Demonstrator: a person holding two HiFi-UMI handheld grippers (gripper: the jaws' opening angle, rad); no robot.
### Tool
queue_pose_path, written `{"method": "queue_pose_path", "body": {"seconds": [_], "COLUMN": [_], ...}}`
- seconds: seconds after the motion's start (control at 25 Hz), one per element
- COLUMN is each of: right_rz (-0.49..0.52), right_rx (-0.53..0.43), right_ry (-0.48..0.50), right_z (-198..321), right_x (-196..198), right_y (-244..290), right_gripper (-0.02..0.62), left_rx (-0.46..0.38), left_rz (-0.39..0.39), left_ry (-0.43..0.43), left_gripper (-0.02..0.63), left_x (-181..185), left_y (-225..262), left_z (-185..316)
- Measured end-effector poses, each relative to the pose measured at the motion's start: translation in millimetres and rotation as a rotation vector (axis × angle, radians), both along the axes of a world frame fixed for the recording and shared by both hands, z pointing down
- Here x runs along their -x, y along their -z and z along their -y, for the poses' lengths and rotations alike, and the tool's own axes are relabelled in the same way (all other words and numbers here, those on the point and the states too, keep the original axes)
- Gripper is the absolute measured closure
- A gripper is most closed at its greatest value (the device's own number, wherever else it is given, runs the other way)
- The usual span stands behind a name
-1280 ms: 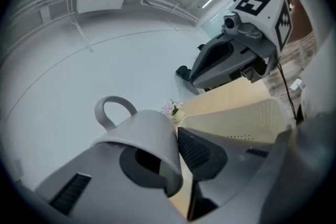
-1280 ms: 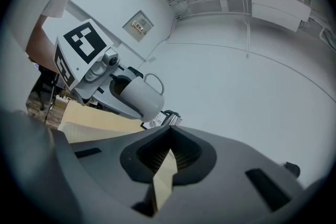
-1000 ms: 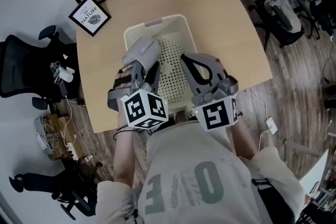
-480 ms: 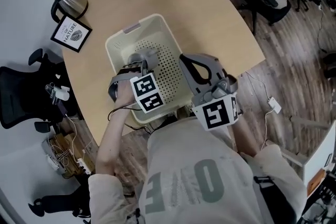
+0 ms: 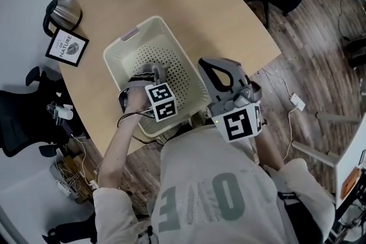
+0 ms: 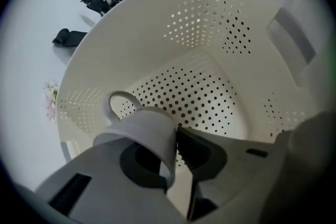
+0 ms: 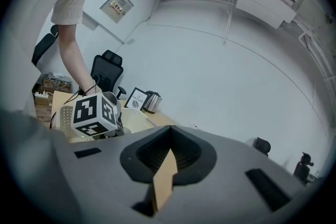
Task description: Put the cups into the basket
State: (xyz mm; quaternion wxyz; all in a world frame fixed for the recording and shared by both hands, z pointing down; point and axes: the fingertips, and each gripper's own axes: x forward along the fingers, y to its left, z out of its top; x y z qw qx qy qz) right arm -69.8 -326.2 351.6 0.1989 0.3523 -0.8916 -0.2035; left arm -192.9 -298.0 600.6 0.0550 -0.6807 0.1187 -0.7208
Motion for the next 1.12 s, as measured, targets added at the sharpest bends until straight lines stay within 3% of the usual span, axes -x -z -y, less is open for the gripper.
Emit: {"method": "queue_pose_path", "body": {"seconds": [0.36,0.72,1.0,1.12], "right_rz": [0.008,0.013,0.017,0.022], "right_rx": [-0.002,-0.009,-0.014,-0.037], "right_ry": [-0.005,0.032,0.086,0.116], "right_z": [-2,-7,-6,-6], "right_x": [-4,7,25,37], "right_y": [3,5,10,16], "right_gripper": [0.597,0.597,0.597,0.597], "left_rx": [0.001,-0.074,-0.231,-0.376], "left_rz": [0.053,0.011,-0.096,-0.181], "left_ry": [-0.046,-0.035,0.005,0.050], "left_gripper": [0.511,0.488,0.489,0.494], "left_x": [-3,-8,-18,-16], "left_y": [-9,20,95,146], "left_z": [-4,-2,3,10]}}
